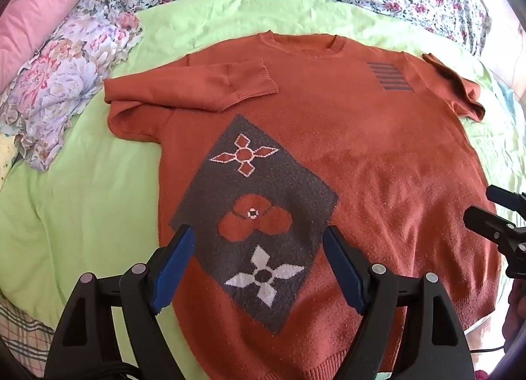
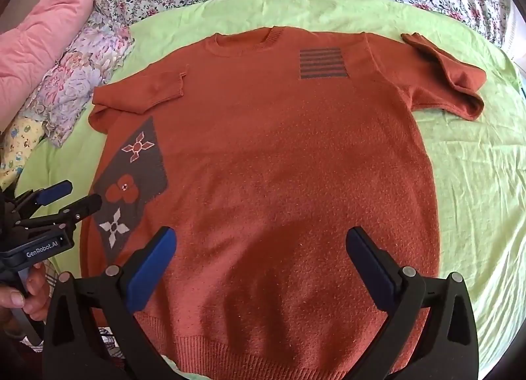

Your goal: Fold small clothes

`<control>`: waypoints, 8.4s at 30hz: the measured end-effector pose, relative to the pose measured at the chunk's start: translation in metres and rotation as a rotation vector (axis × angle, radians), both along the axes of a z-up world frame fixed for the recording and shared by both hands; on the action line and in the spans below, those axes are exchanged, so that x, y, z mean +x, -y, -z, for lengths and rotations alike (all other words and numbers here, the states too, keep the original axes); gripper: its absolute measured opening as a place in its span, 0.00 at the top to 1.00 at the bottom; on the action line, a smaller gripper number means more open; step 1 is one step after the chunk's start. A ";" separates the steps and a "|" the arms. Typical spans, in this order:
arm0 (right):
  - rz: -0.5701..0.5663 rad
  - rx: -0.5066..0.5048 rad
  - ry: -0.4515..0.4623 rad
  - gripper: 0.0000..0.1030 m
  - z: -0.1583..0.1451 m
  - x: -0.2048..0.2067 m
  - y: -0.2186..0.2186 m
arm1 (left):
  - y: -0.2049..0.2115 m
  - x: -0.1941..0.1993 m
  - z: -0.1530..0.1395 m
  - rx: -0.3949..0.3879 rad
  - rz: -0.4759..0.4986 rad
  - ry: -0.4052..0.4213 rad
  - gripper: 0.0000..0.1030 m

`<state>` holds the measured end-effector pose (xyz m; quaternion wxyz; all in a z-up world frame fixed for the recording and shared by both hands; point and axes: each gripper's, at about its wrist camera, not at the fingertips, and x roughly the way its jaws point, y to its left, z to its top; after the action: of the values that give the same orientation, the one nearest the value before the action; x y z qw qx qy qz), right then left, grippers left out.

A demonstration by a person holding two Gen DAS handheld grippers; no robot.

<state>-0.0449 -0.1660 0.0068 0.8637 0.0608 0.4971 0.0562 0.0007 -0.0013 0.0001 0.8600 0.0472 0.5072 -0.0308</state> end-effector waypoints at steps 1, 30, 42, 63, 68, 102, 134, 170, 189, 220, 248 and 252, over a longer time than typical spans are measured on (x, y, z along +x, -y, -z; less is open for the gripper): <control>-0.002 0.000 0.002 0.01 -0.001 0.000 0.000 | 0.001 0.000 -0.001 0.002 0.003 0.004 0.22; -0.012 -0.030 0.054 0.01 -0.005 0.002 -0.007 | -0.001 0.001 -0.005 -0.022 -0.007 0.011 0.22; -0.021 -0.047 0.056 0.01 -0.008 0.001 -0.006 | 0.003 0.000 -0.004 0.035 0.001 0.003 0.22; -0.018 -0.043 0.032 0.01 -0.011 0.004 -0.006 | 0.004 0.003 -0.006 0.022 0.006 0.016 0.22; -0.005 -0.027 0.036 0.01 -0.010 0.006 0.000 | 0.006 0.009 -0.004 0.001 0.005 0.017 0.22; 0.256 -0.090 0.128 0.04 -0.044 0.179 0.196 | 0.013 0.149 0.002 -0.032 -0.074 -0.029 0.16; 0.044 0.177 0.130 0.93 -0.053 0.242 0.137 | -0.029 0.165 0.021 -0.144 -0.175 -0.078 0.16; -0.083 0.367 0.057 0.46 -0.017 0.154 0.045 | -0.045 0.193 0.070 -0.421 -0.170 -0.219 0.36; 0.259 0.113 0.027 0.46 0.014 0.188 0.147 | -0.086 0.170 0.043 -0.325 -0.153 -0.074 0.93; -0.103 0.229 -0.012 0.57 -0.014 0.229 -0.009 | -0.154 0.129 0.035 -0.332 -0.336 -0.070 0.78; -0.360 0.379 -0.106 0.96 0.014 0.277 -0.144 | -0.196 0.170 0.058 -0.183 -0.536 -0.071 0.68; -0.376 0.518 -0.001 0.96 -0.044 0.266 -0.132 | -0.195 0.172 0.056 -0.181 -0.537 -0.064 0.68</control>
<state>0.2215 -0.0342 0.0512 0.7939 0.1858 0.4692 0.3392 0.1731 0.1933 -0.0559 0.8215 -0.1670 0.5238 0.1514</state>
